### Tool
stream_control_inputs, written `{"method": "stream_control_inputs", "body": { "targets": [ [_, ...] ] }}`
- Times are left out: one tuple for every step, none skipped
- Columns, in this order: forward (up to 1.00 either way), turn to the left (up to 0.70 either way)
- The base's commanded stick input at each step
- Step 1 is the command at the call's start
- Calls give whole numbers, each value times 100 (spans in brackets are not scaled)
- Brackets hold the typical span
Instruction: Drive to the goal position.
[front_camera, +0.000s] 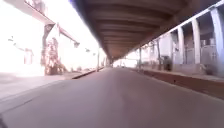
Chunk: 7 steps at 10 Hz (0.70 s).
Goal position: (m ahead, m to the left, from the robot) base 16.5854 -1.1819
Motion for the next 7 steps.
{"method": "stream_control_inputs", "body": {
  "targets": [
    [85,0],
    [85,0],
    [85,0],
    [85,0],
    [85,0],
    [85,0],
    [85,0]
  ]
}}
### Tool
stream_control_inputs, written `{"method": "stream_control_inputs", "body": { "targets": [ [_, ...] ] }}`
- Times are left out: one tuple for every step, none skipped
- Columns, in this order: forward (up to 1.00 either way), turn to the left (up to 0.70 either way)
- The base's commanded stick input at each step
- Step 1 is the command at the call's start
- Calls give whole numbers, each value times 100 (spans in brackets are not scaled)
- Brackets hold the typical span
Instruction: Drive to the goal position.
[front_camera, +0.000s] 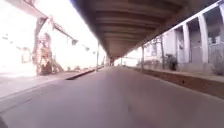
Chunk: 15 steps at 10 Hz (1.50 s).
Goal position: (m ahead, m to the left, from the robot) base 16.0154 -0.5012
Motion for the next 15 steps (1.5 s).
{"method": "stream_control_inputs", "body": {
  "targets": [
    [85,0],
    [85,0],
    [85,-26],
    [85,-12],
    [85,0],
    [85,0],
    [85,0],
    [85,0],
    [85,0],
    [85,0],
    [85,0],
    [85,0],
    [85,0],
    [85,0],
    [85,-34]
  ]
}}
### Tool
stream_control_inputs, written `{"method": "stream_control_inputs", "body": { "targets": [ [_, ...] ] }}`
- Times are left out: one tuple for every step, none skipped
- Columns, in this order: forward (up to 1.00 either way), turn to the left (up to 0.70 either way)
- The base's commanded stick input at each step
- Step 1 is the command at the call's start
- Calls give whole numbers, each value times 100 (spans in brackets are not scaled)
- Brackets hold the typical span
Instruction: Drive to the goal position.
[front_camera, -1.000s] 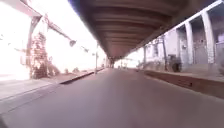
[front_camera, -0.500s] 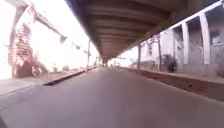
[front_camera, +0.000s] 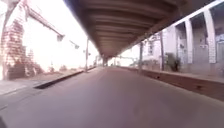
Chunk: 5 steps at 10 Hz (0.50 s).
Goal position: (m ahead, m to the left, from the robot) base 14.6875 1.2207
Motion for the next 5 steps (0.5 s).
{"method": "stream_control_inputs", "body": {
  "targets": [
    [85,-34],
    [85,-34],
    [85,-25],
    [85,-10],
    [85,0]
  ]
}}
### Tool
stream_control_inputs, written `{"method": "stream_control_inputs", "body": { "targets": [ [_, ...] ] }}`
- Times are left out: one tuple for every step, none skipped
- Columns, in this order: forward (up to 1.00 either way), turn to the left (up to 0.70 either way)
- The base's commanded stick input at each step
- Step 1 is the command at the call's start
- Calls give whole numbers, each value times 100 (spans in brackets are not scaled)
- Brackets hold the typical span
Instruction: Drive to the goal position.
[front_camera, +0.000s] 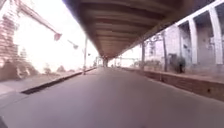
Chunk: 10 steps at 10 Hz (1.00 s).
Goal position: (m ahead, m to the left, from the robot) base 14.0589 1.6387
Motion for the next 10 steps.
{"method": "stream_control_inputs", "body": {
  "targets": [
    [85,0],
    [85,0],
    [85,0],
    [85,0],
    [85,0],
    [85,0],
    [85,0],
    [85,0],
    [85,0],
    [85,0]
  ]
}}
